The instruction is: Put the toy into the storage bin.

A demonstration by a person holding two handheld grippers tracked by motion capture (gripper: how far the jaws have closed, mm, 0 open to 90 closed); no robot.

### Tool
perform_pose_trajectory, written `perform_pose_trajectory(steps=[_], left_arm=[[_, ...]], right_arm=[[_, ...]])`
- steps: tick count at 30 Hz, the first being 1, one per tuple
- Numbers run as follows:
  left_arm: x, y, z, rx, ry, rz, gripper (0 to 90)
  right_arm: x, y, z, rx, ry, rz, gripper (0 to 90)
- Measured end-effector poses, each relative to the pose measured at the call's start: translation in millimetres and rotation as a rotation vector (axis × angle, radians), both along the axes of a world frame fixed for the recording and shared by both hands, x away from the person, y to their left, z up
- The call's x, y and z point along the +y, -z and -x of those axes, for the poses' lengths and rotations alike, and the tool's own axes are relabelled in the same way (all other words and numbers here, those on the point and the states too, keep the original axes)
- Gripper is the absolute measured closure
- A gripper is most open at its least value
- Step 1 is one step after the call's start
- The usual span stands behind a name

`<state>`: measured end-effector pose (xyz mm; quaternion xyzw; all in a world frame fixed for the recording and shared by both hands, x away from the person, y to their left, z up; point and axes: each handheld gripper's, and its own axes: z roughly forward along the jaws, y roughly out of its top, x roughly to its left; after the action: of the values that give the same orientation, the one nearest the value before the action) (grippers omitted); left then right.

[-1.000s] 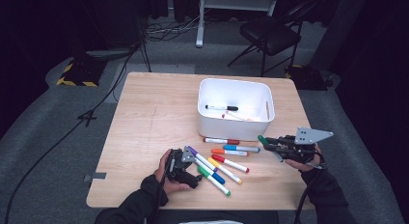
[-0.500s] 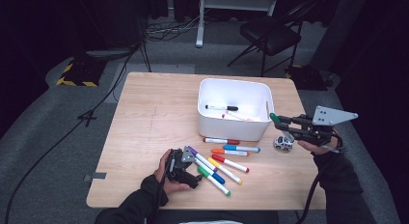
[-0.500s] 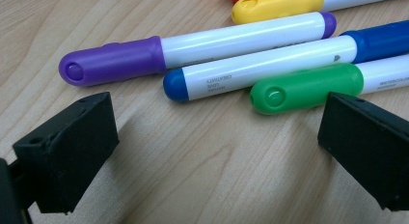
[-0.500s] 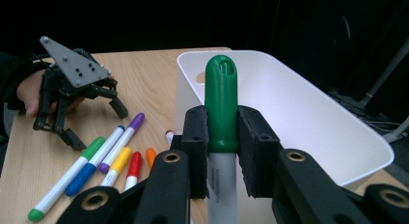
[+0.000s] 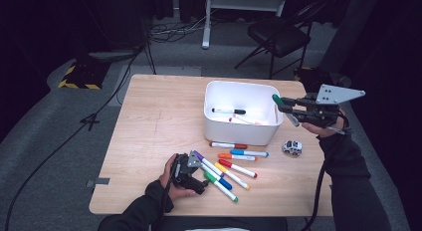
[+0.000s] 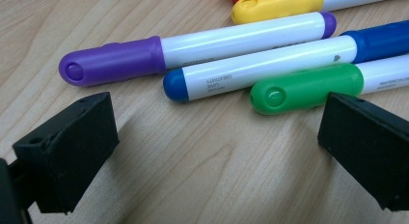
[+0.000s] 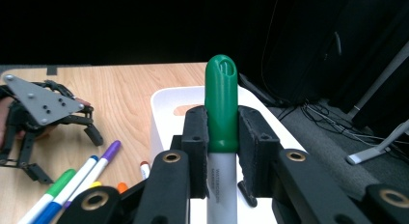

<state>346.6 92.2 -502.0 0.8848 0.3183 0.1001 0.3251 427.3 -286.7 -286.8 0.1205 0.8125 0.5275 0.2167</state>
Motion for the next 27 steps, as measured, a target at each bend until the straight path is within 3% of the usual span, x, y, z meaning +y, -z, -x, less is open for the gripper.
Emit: perform_pose_trajectory(steps=[5,12,19,27], left_arm=[[0.0,0.0,0.0,0.000,0.000,0.000,0.5],[0.0,0.0,0.0,0.000,0.000,0.000,0.6],[0.0,0.1,0.0,-0.001,0.000,0.000,0.6],[0.2,0.0,-0.2,-0.001,0.004,-0.004,0.6]], right_arm=[[17.8,-3.6,-15.8,0.001,-0.003,0.046,75.0],[39.7,0.7,-34.3,0.031,-0.005,0.073,75.0],[56.9,12.6,-51.5,0.076,0.006,0.140,75.1],[61.2,31.8,-65.4,0.132,0.031,0.219,75.0]])
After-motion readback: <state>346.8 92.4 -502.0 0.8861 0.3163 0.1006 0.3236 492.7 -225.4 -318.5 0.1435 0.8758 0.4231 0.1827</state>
